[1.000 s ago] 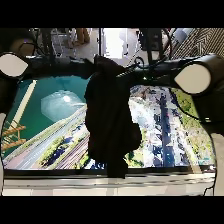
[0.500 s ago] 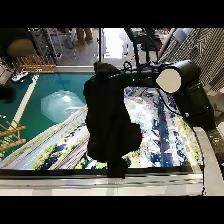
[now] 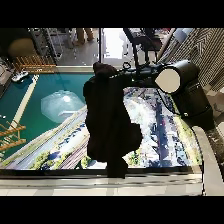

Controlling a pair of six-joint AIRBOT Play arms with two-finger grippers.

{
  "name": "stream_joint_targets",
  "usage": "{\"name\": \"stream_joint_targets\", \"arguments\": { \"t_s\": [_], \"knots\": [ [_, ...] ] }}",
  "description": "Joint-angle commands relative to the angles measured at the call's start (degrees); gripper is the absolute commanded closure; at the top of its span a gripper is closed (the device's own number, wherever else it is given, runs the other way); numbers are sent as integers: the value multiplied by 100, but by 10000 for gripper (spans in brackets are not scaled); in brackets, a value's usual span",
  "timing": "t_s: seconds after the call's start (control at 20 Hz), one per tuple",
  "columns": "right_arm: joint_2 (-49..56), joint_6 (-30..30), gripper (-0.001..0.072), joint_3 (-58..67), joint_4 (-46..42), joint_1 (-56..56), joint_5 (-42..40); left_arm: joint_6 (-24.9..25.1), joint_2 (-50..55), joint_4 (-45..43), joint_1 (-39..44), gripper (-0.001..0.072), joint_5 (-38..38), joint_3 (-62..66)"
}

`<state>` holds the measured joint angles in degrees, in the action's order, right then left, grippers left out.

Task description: Fold the clothes and pants, and hang the long-sleeved shirts on hangers.

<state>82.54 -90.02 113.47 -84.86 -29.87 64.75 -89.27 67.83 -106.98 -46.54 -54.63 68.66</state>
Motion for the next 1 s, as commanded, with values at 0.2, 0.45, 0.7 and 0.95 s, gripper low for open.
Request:
{"name": "stream_joint_targets", "arguments": {
  "t_s": [0.2,0.45,0.7,0.95],
  "knots": [
    [2,0,688,-2,0,-7,-2,1224,1766,1563,-306,166,1010,608],
    [2,-59,688,-2,-2,-7,-2,1217,2330,1700,-153,244,1659,758],
    [2,-57,688,-2,-20,-7,11,1217,2570,1707,-160,529,2004,758],
    [2,-57,688,-2,-44,-7,17,1220,2385,1709,-151,694,2175,789]
  ]
}}
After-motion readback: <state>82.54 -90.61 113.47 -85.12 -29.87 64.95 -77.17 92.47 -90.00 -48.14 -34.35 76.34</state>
